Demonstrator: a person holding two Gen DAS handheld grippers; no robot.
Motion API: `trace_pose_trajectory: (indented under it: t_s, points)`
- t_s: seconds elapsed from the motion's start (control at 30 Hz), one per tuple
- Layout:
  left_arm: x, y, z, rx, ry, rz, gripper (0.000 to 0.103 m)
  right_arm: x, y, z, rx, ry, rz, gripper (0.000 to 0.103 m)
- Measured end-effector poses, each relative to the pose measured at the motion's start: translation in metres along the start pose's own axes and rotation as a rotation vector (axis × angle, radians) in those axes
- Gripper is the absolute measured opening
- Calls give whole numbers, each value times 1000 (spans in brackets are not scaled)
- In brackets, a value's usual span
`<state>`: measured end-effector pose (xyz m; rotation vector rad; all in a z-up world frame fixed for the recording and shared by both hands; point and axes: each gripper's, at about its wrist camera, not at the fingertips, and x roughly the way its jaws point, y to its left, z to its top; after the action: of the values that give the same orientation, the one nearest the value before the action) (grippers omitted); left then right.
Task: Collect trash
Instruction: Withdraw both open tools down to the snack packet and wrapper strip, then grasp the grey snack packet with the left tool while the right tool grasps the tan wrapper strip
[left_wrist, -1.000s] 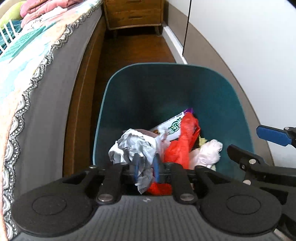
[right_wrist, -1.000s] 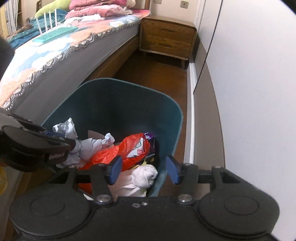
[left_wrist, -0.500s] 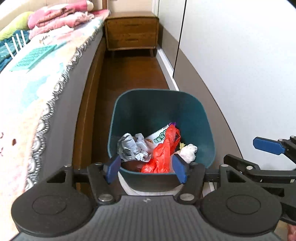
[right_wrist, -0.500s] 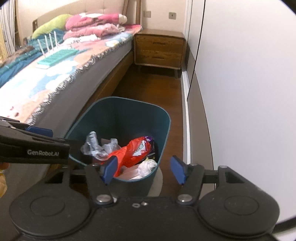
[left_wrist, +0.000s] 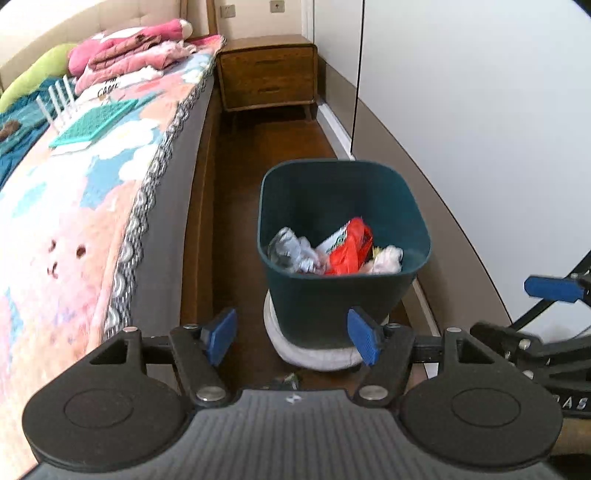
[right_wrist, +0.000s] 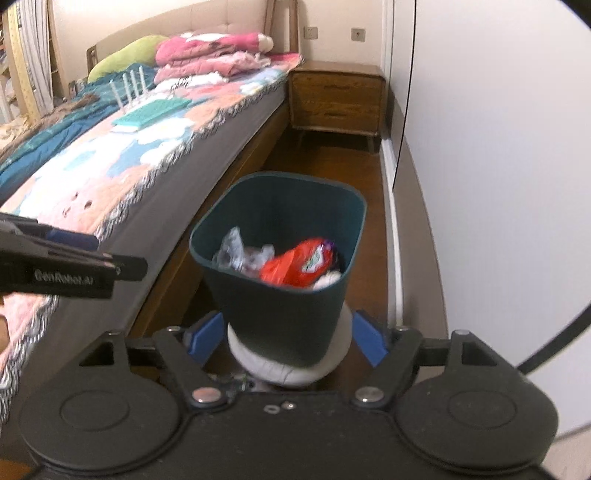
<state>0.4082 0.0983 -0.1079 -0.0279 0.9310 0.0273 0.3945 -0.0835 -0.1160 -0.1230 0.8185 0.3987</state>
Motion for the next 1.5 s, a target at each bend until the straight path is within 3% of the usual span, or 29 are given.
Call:
trace_pose_trajectory:
  t_s: [0.13, 0.4, 0.7, 0.9, 1.0, 1.3, 1.5]
  points:
    - [11, 7, -21, -18, 22, -19, 81, 16, 5, -23, 0, 44, 25, 84]
    - [74, 17, -62, -45, 139, -17, 86, 76, 11, -73, 32, 158, 46, 101]
    - [189, 19, -114, -66, 359, 10, 86, 175, 17, -123, 45, 340, 68, 102]
    - [269, 15, -139, -48, 453, 40, 86, 242, 15, -156, 1, 451, 84, 101]
    - [305, 13, -152, -4, 469, 86, 86, 274, 13, -177, -8, 510, 86, 101]
    - [404, 6, -184, 199, 490, 116, 86, 359, 23, -235, -40, 634, 119, 96]
    - [449, -2, -208, 355, 496, 91, 86, 391, 44, -274, -71, 682, 151, 93]
